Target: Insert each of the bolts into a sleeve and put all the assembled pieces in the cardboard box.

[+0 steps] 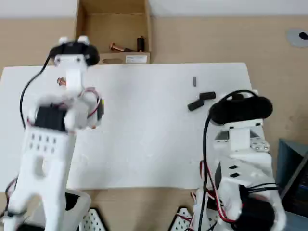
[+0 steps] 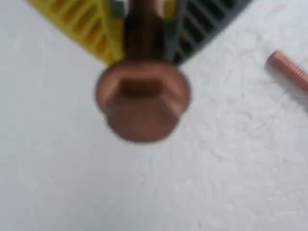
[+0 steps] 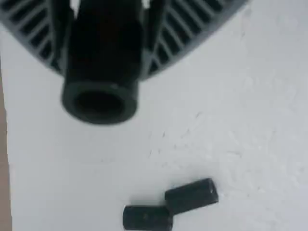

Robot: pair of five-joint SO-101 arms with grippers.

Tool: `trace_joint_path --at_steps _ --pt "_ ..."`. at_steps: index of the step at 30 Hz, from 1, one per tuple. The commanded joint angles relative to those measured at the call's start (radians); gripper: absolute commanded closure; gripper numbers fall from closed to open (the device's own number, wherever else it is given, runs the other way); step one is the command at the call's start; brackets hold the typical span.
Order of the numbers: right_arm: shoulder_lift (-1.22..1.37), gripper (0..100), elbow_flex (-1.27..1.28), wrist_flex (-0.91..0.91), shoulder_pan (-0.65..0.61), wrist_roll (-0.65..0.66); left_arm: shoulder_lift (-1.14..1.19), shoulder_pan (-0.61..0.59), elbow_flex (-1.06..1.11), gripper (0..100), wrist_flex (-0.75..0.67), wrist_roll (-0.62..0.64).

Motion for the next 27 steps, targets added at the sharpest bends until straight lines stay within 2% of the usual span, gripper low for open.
trace_joint_path --at_steps 1,6,10,16,21,27 --pt "-0.102 98.8 0.157 -0.133 0.007 0.0 -0.223 0.005 0.212 100 -0.146 0.032" --pt "-0.237 98.8 0.371 -0.258 0.007 0.0 -0.453 0.005 0.471 100 -0.285 0.041" --pt "-0.329 98.8 0.498 -0.324 -0.033 0.0 -0.619 0.005 0.628 100 -0.381 0.097" --pt "-0.461 98.9 0.605 -0.394 -0.216 -0.14 -0.832 0.015 0.799 100 -0.485 0.153" --pt "-0.506 98.9 0.639 -0.416 -0.372 -0.147 -0.975 0.021 0.87 100 -0.509 0.206" --pt "-0.512 98.9 0.704 -0.491 -0.524 -0.147 -1.133 0.103 0.922 100 -0.509 0.292"
